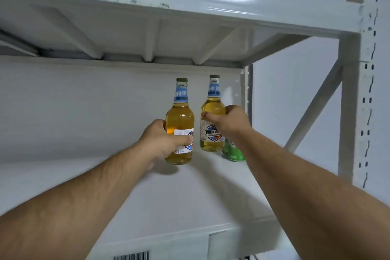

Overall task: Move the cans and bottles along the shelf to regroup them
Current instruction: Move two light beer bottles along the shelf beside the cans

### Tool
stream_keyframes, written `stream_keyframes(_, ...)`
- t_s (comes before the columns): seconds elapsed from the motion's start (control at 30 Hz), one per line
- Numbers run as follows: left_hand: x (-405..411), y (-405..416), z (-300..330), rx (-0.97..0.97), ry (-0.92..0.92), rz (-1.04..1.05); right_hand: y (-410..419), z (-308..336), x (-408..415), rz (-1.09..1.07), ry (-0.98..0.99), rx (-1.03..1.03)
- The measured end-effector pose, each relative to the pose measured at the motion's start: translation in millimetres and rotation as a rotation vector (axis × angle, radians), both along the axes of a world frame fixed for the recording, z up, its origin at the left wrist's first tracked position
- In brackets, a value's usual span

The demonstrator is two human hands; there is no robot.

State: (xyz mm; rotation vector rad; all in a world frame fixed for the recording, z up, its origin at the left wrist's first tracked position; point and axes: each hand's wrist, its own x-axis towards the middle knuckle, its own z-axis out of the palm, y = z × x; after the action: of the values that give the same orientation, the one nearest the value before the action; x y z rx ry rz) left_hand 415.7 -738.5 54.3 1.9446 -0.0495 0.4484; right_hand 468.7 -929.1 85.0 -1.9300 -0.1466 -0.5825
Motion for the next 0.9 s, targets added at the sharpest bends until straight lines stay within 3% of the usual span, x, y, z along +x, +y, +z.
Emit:
stream_keyframes(0.37,47.2,-6.1,-10.7,-0.037,-0.009,0.102,14.1,-15.7,74.2,0.024,0.067,-0.148)
stream_keyframes(0.9,55.3,12.5,-21.7,-0.078,-0.008,0.106,24.9,-28.1,112.4,0.074,0.227,-0.159)
